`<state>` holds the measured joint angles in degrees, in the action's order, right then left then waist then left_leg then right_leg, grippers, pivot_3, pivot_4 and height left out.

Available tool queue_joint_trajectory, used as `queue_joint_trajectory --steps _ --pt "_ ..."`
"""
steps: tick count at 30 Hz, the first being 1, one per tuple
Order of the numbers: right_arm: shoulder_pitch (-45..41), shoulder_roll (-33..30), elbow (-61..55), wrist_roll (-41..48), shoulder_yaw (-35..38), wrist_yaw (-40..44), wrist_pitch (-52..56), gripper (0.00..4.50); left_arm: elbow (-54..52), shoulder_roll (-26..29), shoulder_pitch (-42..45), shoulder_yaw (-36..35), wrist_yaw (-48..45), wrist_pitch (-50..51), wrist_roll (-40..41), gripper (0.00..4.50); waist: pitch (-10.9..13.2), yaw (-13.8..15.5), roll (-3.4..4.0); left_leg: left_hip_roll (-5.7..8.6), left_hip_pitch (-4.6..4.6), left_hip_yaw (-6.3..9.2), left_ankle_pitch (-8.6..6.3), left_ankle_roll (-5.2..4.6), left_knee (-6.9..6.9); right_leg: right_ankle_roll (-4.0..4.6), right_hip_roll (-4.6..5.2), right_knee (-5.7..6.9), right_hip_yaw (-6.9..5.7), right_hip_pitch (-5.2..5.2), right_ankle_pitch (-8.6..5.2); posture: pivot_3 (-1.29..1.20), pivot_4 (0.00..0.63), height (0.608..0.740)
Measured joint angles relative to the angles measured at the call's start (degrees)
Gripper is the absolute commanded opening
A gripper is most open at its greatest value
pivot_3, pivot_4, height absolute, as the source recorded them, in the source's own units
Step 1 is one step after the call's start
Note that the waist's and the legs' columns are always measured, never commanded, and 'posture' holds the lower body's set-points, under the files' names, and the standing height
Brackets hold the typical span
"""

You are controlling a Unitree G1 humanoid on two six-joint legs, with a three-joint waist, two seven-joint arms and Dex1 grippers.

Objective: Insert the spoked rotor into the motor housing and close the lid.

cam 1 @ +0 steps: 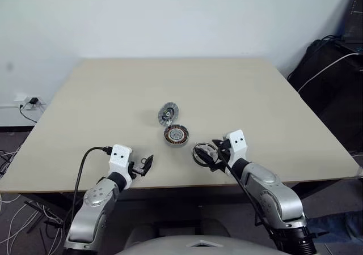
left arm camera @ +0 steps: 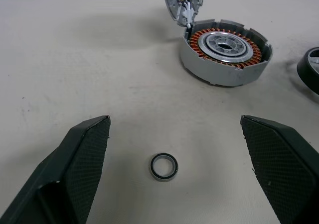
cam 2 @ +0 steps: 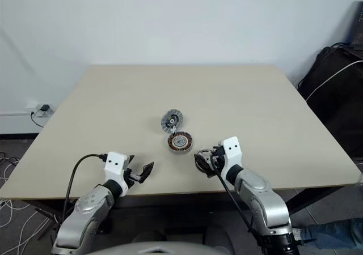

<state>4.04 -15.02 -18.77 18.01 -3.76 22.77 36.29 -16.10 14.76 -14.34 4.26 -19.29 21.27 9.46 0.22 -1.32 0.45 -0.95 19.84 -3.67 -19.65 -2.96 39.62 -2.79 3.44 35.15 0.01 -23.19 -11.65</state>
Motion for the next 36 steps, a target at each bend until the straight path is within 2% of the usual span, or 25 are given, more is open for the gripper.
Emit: queue_joint_trajectory --steps 9,19,36 --pt "1.71 1.71 0.85 -5.91 -0.74 -4.41 -8.50 4.47 -0.02 0.74 0.53 1.55 1.51 1.96 -3.35 4.46 0.01 0.00 0.01 0.01 0.00 -0.01 0.00 0.01 0.00 -0.02 0.00 0.00 0.01 0.00 0.00 0.00 0.000 0.740" --pt "1.70 1.95 0.78 -2.94 -0.24 -4.07 -2.30 4.47 -1.57 0.94 0.51 3.19 1.28 4.91 -4.09 4.46 0.03 0.01 0.00 -0.19 0.00 0.00 0.01 0.02 0.00 -0.01 0.01 0.02 0.01 -0.02 0.00 0.00 0.000 0.740" --pt "1.71 1.03 0.77 -3.61 -0.50 -2.71 -3.65 4.47 -2.11 -0.23 0.62 3.21 1.69 8.26 -3.27 4.46 0.04 0.01 -0.01 -0.16 0.01 0.00 0.01 0.02 0.00 -0.01 0.00 0.02 0.01 -0.03 0.00 0.00 0.000 0.740"
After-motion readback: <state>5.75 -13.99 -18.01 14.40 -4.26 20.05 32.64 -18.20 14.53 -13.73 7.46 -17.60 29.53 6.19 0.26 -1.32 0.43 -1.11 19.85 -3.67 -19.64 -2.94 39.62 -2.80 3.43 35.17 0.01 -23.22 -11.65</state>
